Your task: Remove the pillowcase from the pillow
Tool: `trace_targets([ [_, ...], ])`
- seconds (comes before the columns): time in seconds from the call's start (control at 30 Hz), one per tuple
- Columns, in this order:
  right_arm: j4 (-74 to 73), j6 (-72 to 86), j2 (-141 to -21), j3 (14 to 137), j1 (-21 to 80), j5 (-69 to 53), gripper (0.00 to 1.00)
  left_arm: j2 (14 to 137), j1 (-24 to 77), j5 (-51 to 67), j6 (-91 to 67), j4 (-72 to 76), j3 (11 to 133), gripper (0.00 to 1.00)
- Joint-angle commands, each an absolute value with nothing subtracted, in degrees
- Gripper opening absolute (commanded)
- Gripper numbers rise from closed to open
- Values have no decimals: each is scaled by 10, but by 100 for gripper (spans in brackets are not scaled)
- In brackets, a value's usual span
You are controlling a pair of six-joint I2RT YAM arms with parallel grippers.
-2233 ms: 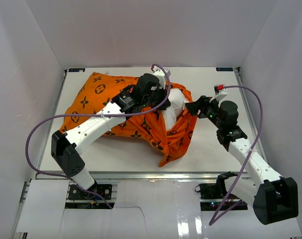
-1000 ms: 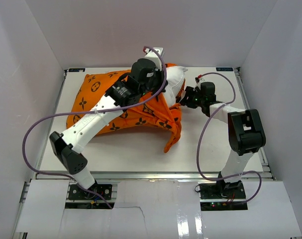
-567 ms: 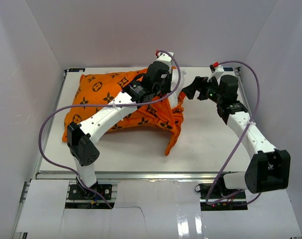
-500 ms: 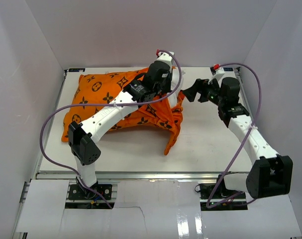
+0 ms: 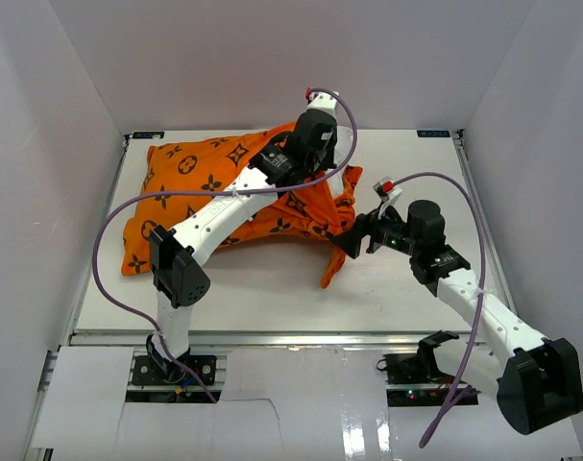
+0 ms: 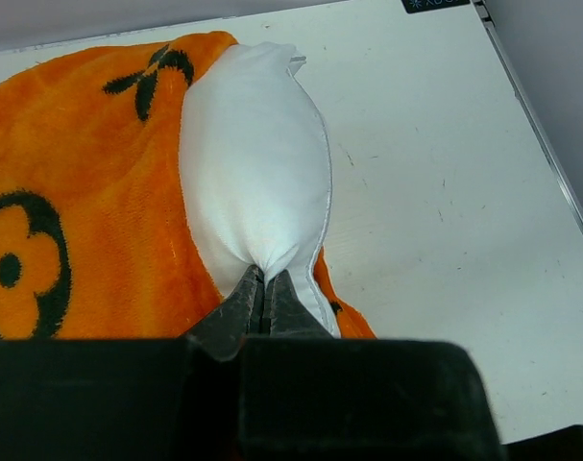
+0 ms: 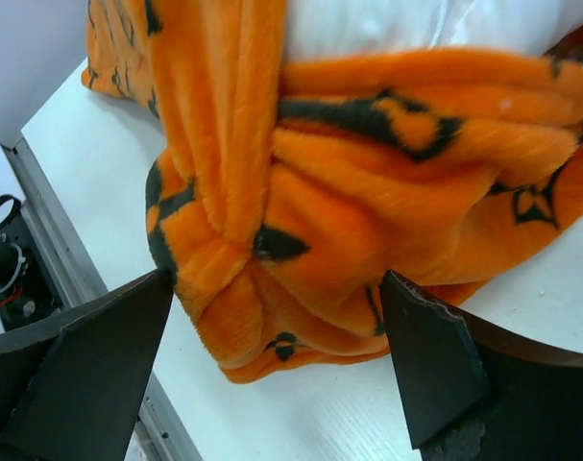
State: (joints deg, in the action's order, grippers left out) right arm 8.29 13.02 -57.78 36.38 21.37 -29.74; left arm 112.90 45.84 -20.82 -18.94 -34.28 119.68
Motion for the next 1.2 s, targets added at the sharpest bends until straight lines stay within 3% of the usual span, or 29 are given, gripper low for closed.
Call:
trace_targets([
  [0.0,145,140,-575,349,244,-275,91,1108,454,-226,-200,-315,1242,0],
  [0.17,155,176,-582,324,282,-189,70,1107,454,-235,-212,-318,1252,0],
  [0.27,261,226,-599,272,295,-172,49,1103,454,-237,-228,-317,1259,0],
  [0.43,284,243,-644,252,342,-112,35,1100,454,-224,-255,-316,1278,0],
  [0.47,283,249,-647,251,345,-87,14,1100,454,-217,-262,-316,1284,0],
  [0.5,284,253,-649,248,348,-76,8,1098,454,-214,-266,-316,1286,0],
  [0.77,357,301,-676,186,391,-8,8,1099,454,-214,-286,-312,1345,0],
  [1.17,447,356,-792,178,446,18,8,1060,454,-158,-323,-261,1329,0],
])
